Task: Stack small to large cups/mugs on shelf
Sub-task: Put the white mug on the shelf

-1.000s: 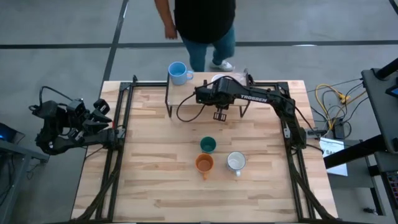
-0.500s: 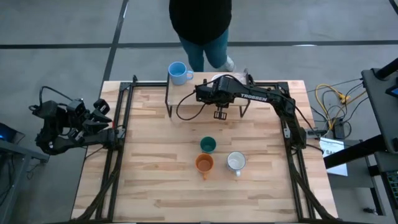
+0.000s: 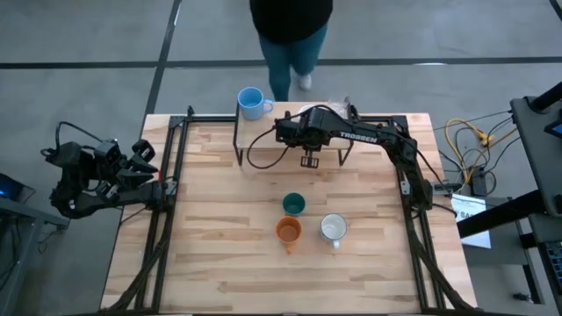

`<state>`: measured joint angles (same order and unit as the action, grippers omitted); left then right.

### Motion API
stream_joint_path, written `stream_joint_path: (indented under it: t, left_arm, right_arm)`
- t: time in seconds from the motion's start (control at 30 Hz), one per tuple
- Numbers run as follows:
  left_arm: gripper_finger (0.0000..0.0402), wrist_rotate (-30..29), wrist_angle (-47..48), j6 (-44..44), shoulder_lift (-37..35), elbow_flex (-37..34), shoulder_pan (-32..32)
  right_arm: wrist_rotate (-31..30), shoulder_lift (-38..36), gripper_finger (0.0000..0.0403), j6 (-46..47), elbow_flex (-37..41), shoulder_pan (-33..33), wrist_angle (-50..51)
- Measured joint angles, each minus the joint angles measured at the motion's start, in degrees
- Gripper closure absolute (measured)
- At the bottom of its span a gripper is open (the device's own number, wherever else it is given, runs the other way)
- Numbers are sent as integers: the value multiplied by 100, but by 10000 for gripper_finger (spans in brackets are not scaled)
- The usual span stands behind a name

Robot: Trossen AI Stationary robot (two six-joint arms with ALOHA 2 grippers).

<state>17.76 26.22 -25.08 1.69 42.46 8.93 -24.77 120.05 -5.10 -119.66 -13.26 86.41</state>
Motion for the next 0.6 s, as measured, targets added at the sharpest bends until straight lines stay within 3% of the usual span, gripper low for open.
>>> stream_joint_path:
  t: [0.6]
  left_arm:
    - [324,0,3,-2,0,0,-1]
  right_arm:
    - [-81,0,395,-160,-2,-140,-251]
